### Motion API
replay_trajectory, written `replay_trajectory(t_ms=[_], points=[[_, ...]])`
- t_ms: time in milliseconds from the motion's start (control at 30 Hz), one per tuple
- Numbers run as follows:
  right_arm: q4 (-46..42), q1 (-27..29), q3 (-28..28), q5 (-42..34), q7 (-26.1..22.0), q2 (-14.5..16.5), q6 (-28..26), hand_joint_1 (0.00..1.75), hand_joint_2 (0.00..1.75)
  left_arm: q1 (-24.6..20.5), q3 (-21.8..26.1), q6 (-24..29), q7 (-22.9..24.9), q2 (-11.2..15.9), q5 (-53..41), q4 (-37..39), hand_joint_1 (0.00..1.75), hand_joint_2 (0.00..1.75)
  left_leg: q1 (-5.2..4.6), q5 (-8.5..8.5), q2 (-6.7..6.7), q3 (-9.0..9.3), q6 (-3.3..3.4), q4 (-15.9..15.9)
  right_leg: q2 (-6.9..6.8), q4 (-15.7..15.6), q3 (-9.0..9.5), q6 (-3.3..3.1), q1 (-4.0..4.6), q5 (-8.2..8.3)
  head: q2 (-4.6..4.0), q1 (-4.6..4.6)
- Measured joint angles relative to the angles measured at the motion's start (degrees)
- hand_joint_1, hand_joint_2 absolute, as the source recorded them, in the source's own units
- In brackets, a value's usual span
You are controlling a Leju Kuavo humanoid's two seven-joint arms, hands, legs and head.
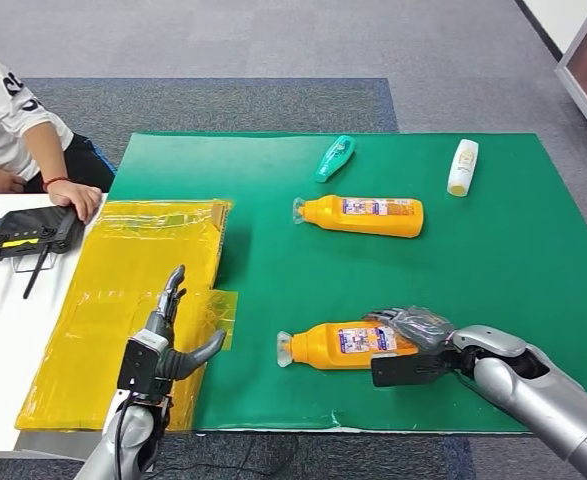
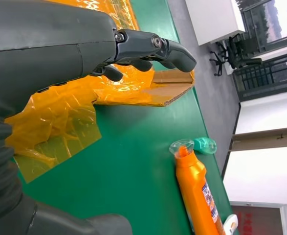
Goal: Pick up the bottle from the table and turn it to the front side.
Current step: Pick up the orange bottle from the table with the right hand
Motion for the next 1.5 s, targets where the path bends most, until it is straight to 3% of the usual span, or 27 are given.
replay_trajectory(t_ms=[1067,1500], points=[[0.1,0.3,-0.6,-2.6,-0.4,-0.1,0.4,1.75,1.75,0.1,0.1,0.1,0.0,0.2,0.2,0.0,0.0,1.75,0.0,0.0,0.0,0.0,0.0,0.0,0.0,0.0,-0.01,0.0,0.0,0.0,0.0,0.01],[-0.8,6.5,-6.9,-15.6,-9.1,-3.1,0.9,1.75,1.75,0.0,0.1,0.0,-0.9,0.3,1.0,0.0,0.0,1.75,0.0,-0.01,-0.01,-0.09,0.01,0.0,-0.03,0.0,-0.06,0.0,0.0,0.0,0.0,-0.01]])
